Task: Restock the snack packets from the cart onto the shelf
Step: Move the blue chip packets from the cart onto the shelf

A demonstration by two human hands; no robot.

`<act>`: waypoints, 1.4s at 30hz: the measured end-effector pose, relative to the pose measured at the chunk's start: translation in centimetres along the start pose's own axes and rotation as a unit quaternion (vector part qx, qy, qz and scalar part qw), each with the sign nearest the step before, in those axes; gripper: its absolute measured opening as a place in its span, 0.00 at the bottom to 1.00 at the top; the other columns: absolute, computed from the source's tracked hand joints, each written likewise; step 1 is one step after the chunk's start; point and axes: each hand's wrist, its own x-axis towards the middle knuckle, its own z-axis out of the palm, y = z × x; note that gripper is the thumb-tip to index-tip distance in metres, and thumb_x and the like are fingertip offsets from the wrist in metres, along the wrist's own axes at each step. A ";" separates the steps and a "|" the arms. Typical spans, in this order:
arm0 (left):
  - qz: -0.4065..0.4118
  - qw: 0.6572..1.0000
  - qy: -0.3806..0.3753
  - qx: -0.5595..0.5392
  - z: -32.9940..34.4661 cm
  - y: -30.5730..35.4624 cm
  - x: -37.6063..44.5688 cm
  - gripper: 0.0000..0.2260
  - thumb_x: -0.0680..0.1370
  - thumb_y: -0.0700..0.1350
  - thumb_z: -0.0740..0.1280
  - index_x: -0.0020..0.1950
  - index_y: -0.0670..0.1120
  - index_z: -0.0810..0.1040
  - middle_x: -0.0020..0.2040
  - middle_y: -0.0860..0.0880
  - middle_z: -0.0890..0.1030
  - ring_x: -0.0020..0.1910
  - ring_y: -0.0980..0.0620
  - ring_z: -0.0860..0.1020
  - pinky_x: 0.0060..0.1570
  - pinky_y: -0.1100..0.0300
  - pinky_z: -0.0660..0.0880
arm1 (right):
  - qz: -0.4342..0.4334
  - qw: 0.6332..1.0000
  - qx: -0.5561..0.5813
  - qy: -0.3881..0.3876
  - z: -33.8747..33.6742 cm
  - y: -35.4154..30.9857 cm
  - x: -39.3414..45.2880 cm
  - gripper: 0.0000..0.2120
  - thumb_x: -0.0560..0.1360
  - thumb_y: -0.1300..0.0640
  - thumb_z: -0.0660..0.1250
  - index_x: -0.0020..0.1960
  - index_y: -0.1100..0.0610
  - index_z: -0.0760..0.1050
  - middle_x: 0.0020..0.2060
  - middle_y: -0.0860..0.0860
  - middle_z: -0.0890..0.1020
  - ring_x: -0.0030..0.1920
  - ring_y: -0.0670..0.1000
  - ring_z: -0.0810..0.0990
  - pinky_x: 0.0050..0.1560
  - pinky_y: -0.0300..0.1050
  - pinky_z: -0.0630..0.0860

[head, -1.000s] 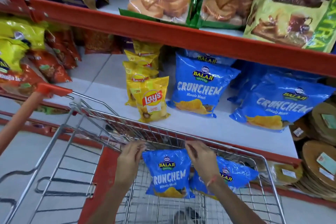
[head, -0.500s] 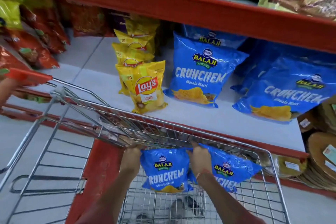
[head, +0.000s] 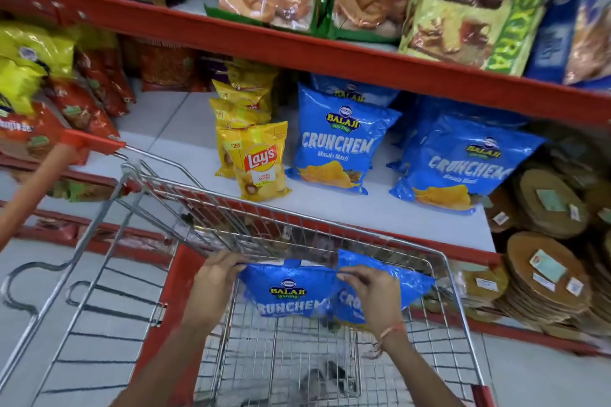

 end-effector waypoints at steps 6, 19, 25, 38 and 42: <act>0.101 0.991 0.077 -0.047 -5.8 6.1 2.2 0.06 0.75 0.37 0.66 0.47 0.45 0.81 0.44 0.52 0.79 0.43 0.61 0.74 0.47 0.80 0.67 | -0.088 0.988 0.042 0.120 -6.0 -5.2 0.2 0.04 0.66 0.58 0.75 0.39 0.49 0.83 0.35 0.46 0.87 0.34 0.42 0.83 0.40 0.44 0.81; 0.235 0.955 0.164 -0.083 -10.7 16.6 9.6 0.05 0.76 0.38 0.65 0.48 0.44 0.81 0.45 0.48 0.81 0.45 0.59 0.75 0.45 0.80 0.66 | -0.168 0.942 0.046 0.287 -15.6 -12.7 5.8 0.03 0.69 0.58 0.73 0.41 0.51 0.83 0.32 0.54 0.86 0.33 0.56 0.83 0.35 0.54 0.77; 0.239 0.959 0.146 -0.049 -8.1 18.1 13.9 0.05 0.74 0.37 0.68 0.46 0.43 0.82 0.43 0.46 0.83 0.42 0.58 0.76 0.43 0.81 0.66 | -0.142 0.949 0.039 0.280 -16.9 -10.7 10.6 0.03 0.67 0.58 0.74 0.39 0.52 0.83 0.32 0.54 0.86 0.30 0.39 0.80 0.33 0.33 0.75; 0.122 0.986 0.116 0.006 -1.1 17.0 18.1 0.06 0.75 0.35 0.66 0.50 0.40 0.81 0.47 0.41 0.83 0.46 0.43 0.80 0.43 0.62 0.71 | -0.079 0.982 0.006 0.170 -14.4 -5.3 17.8 0.05 0.71 0.58 0.72 0.46 0.55 0.82 0.39 0.56 0.87 0.40 0.54 0.84 0.38 0.30 0.76; 0.165 0.970 0.178 0.018 -0.9 17.7 15.9 0.09 0.75 0.38 0.67 0.56 0.42 0.77 0.52 0.43 0.80 0.51 0.46 0.78 0.51 0.61 0.71 | -0.121 0.971 0.031 0.202 -14.0 -5.0 15.4 0.14 0.73 0.57 0.70 0.58 0.55 0.76 0.50 0.54 0.83 0.48 0.53 0.82 0.52 0.48 0.79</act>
